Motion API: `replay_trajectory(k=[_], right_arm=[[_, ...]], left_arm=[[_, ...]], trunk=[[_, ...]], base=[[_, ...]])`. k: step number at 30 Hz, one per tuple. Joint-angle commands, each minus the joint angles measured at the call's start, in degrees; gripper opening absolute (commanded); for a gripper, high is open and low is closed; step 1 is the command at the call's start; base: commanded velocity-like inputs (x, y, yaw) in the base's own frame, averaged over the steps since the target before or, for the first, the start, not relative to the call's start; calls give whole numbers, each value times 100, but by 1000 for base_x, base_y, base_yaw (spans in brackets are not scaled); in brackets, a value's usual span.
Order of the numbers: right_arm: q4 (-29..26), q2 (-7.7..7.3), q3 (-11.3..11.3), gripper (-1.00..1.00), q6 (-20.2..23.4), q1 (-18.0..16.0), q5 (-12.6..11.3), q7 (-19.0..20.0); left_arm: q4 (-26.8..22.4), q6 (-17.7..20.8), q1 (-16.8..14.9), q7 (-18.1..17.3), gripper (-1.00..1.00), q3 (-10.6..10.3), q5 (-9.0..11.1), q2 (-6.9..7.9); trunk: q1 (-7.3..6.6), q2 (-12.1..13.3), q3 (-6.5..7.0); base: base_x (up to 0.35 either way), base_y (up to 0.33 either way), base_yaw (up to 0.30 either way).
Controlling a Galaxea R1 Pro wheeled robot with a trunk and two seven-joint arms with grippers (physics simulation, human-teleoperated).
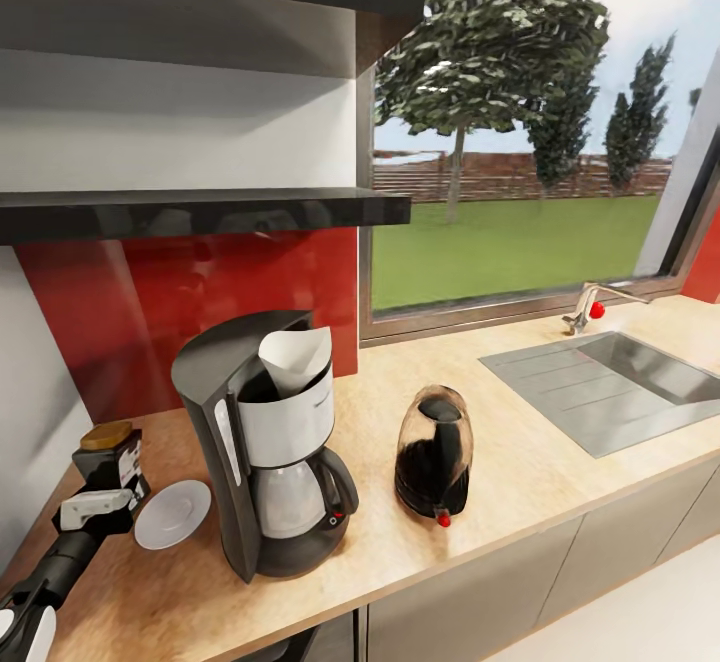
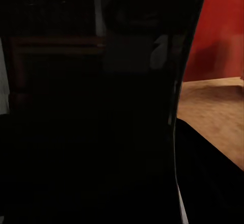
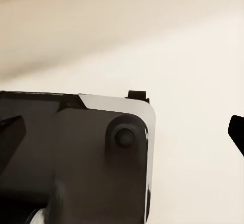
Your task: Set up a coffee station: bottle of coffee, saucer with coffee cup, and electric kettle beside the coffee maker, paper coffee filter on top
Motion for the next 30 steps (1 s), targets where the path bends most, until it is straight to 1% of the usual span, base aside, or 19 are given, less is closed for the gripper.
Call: replay_trajectory(k=[1,9,15,23,30], right_arm=[[7,-3,48,100,-20,-3,-59,18],[7,-3,48,100,-20,-3,-58,18],[7,-3,49,100,-19,-3,-57,18],[7,-3,48,100,-18,-3,-53,18],[7,-3,56,100,-17,-3,-52,18]], left_arm=[[0,-10,-3,-40,-100,11,18,-1],[-11,-10,-2,-41,-100,10,16,-1],[-15,-10,-1,-41,-100,3,17,-3],[-29,-10,-1,-41,-100,-6,20,-9],[-38,-10,-1,-41,-100,-18,20,-10]], trunk=[[2,-7,-5],[2,-7,-5],[2,-7,-5],[2,-7,-5],[2,-7,-5]], base=[[0,0,0],[-8,0,0],[-246,0,0],[-112,-2,0],[-165,-70,0]])
